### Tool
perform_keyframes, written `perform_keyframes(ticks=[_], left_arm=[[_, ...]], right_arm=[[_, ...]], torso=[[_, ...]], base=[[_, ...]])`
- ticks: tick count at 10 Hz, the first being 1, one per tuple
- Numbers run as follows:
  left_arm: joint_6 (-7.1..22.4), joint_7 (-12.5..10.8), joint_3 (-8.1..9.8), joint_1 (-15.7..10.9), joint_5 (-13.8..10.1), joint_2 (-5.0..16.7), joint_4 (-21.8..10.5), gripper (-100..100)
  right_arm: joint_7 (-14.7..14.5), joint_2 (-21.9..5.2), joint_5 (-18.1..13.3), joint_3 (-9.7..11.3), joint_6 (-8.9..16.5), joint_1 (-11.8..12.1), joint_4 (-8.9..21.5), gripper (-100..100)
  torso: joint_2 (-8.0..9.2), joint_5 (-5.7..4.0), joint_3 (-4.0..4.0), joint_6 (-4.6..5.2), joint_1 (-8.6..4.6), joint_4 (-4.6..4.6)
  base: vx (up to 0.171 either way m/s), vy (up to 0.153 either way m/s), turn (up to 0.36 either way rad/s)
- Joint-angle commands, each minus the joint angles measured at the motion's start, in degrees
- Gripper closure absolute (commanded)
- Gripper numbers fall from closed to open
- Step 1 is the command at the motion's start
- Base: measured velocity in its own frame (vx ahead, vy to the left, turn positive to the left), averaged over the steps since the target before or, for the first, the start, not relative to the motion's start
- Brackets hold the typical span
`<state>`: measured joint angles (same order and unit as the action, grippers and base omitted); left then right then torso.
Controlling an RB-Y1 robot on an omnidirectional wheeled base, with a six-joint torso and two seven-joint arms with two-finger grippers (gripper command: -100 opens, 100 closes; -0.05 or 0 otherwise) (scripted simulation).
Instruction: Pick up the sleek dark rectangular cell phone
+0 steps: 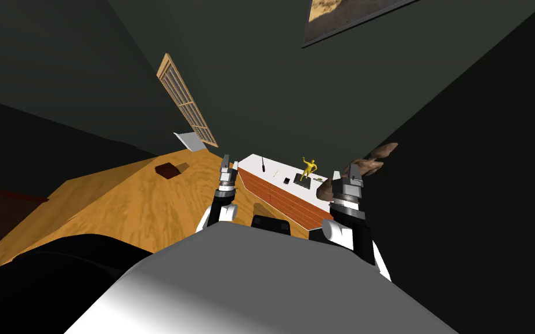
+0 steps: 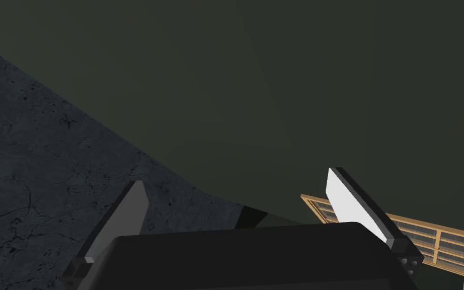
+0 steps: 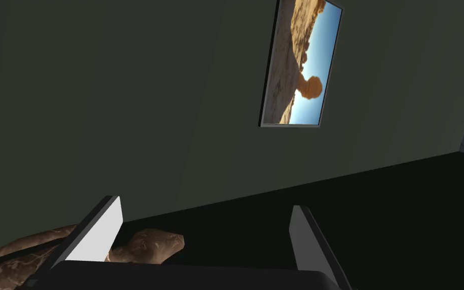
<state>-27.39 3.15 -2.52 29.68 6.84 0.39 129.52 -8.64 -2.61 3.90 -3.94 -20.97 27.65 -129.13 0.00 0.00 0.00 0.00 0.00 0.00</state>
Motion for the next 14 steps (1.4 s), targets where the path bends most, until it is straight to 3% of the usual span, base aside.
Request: perform_keyframes(ticks=[1,4,8,9,11,14], left_arm=[[0.0,0.0,0.00,0.0,0.0,0.0,0.0,0],[0.0,0.0,-0.01,0.0,0.0,0.0,0.0,0],[0.0,0.0,-0.01,0.0,0.0,0.0,0.0,0],[0.0,0.0,-0.01,0.0,0.0,0.0,0.0,0],[0.0,0.0,-0.01,0.0,0.0,0.0,0.0,0],[0.0,0.0,0.00,0.0,0.0,0.0,0.0,0]], right_arm=[[-1.0,-1.5,0.6,-0.1,1.7,-0.9,0.9,-100],[-3.2,-4.4,2.2,-0.1,5.8,-3.1,3.1,-100],[-7.5,-9.5,5.3,0.2,13.1,-7.6,8.0,-100],[-7.5,-9.5,5.3,0.2,14.1,-7.6,8.0,-100],[-10.1,-12.4,7.1,0.6,17.9,-10.3,11.2,-100],[-11.4,-13.9,8.2,0.8,21.9,-11.8,12.9,-100]], torso=[[0.00,0.00,0.00,0.00,0.00,0.00],[0.14,0.06,0.08,-0.02,0.29,0.03],[0.18,0.07,0.10,-0.02,0.31,0.04],[0.14,0.07,0.08,-0.02,0.31,0.03],[0.09,0.05,0.05,-0.01,0.23,0.02],[0.08,0.04,0.05,-0.01,0.16,0.02]], base=[[-0.016,0.030,0.076],[-0.042,0.074,0.079],[-0.049,0.082,0.124],[-0.025,0.067,0.037],[-0.026,0.072,0.120],[-0.019,0.045,0.066]])
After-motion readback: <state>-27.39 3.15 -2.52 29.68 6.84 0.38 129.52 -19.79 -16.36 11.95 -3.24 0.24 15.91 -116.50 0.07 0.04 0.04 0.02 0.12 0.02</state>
